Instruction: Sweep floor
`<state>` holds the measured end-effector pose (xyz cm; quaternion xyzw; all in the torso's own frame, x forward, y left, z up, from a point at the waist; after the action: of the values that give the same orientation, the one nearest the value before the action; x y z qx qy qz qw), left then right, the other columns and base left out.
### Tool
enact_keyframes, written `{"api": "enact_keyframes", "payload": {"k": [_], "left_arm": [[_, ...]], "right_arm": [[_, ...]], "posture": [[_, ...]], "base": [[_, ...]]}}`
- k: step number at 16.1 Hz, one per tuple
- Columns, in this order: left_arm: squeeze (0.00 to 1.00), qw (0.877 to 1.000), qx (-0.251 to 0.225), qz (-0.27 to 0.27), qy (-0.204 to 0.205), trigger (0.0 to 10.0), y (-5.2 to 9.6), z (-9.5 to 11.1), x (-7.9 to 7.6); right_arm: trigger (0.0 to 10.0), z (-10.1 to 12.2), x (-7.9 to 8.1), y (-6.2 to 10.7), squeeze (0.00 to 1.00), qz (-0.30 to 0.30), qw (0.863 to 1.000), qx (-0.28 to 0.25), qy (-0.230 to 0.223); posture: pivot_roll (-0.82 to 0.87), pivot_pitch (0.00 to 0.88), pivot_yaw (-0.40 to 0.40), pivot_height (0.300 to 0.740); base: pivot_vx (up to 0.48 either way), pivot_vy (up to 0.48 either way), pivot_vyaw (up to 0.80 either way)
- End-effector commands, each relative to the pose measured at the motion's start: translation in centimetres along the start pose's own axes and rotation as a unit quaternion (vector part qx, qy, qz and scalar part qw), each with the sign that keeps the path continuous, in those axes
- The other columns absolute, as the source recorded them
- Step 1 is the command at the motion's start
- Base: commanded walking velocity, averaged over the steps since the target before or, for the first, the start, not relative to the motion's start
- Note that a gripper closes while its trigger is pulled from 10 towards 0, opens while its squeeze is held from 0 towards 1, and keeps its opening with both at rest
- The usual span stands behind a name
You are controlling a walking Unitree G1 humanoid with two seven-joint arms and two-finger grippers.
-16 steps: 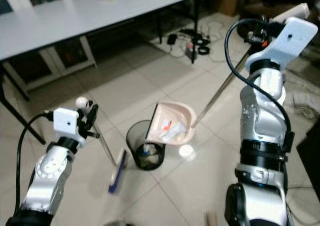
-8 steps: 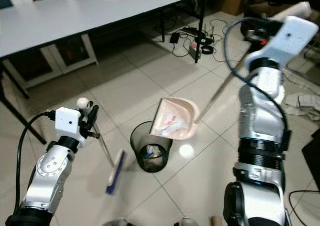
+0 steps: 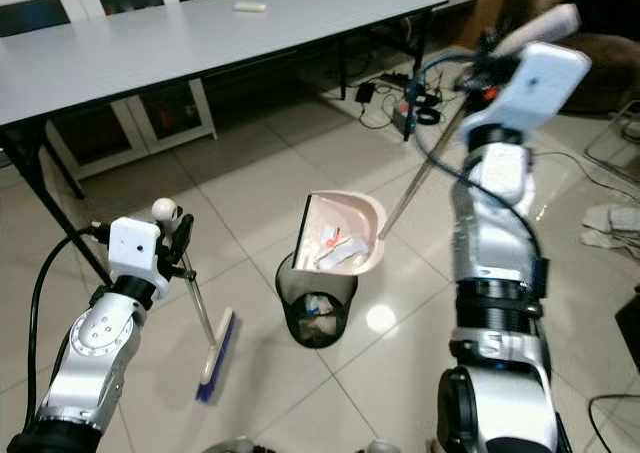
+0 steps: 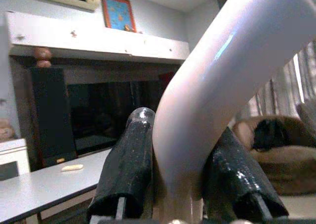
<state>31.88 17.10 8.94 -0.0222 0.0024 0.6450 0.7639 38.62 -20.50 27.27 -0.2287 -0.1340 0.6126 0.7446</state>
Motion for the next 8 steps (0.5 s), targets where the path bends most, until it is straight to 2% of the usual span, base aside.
{"api": "enact_keyframes", "payload": {"k": [1, 3, 5, 6, 7, 8], "left_arm": [[0.00, 1.000, -0.013, 0.002, -0.013, 10.0, -0.2, 0.7, 0.3], [0.00, 1.000, -0.012, 0.002, -0.013, 10.0, -0.1, 0.7, 0.2], [0.00, 1.000, -0.011, 0.003, -0.014, 10.0, 0.0, 0.5, 0.2], [0.00, 1.000, -0.011, 0.003, -0.015, 10.0, 0.0, 0.5, 0.3], [0.00, 1.000, -0.011, 0.005, -0.016, 10.0, 0.1, 0.6, 0.4], [0.00, 1.000, -0.011, 0.006, -0.016, 10.0, 0.1, 0.6, 0.4]], "right_arm": [[10.0, 2.0, 1.1, -0.7, 0.00, 0.014, 0.999, -0.051, -0.007], [10.0, 2.0, 4.0, -0.4, 0.00, 0.071, 0.994, -0.079, 0.020], [10.0, 2.3, 6.9, 0.5, 0.00, 0.134, 0.983, -0.115, 0.050], [10.0, 2.2, 7.6, 0.7, 0.00, 0.148, 0.980, -0.119, 0.053], [10.0, 2.1, 9.8, 1.9, 0.00, 0.193, 0.969, -0.137, 0.075], [10.0, 2.1, 10.6, 2.4, 0.00, 0.209, 0.963, -0.148, 0.078]], "posture": [[-0.01, 0.005, 0.081, 0.740], [-0.01, 0.005, 0.079, 0.740], [0.00, 0.004, 0.077, 0.740], [0.00, 0.005, 0.077, 0.740], [0.00, 0.011, 0.075, 0.740], [0.00, 0.012, 0.074, 0.740]], "base": [[0.000, 0.000, 0.00], [0.000, 0.000, 0.00], [0.000, 0.000, 0.00], [0.000, 0.000, 0.00], [0.000, 0.000, 0.00], [0.000, 0.000, 0.00]]}}
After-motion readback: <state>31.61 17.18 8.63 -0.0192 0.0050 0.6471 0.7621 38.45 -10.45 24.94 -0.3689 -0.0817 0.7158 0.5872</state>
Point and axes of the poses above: a point about 5 cm out from each wrist's last joint towards the gripper, its own y axis pointing back from the gripper into the wrist, its own z axis along the axis of the wrist's last joint, x = y × z, the point moved 4 cm from there along -y, pointing out of the wrist towards the gripper, and after that the axes turned 12 degrees about y, right-handed, at the moved point
